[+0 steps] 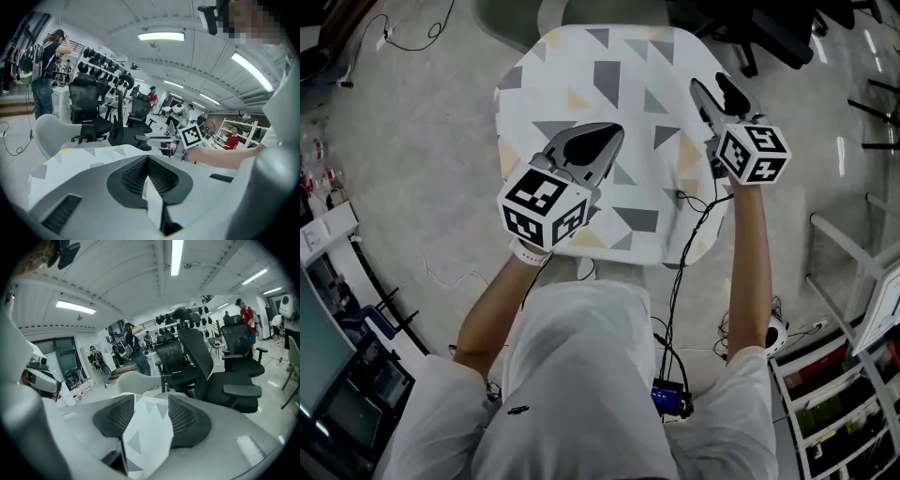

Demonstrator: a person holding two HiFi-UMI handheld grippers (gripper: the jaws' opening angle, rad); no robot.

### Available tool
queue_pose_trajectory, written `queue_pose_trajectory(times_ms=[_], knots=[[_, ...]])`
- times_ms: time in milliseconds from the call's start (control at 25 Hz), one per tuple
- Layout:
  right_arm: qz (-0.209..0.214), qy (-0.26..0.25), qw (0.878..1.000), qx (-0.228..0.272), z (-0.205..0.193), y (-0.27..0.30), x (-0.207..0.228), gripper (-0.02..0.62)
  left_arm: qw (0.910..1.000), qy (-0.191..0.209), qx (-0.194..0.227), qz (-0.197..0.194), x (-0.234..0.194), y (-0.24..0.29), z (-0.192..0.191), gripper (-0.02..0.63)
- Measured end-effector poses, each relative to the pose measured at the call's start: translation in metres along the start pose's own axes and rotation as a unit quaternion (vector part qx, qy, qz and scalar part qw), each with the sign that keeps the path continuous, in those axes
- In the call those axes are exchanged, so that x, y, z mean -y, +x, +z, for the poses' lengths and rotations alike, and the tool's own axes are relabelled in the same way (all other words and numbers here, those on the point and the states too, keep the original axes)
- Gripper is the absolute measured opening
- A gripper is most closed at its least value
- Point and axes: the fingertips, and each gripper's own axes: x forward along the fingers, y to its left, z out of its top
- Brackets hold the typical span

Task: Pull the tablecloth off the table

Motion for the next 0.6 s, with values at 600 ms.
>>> queue_pose_trajectory(times_ms=[600], knots=[[0.051, -0.028, 0.986, -0.153, -0.044, 0.144, 0.099, 0.255, 0.9988, -0.026, -0.024, 0.033, -0.051, 0.046, -0.023, 0.006]])
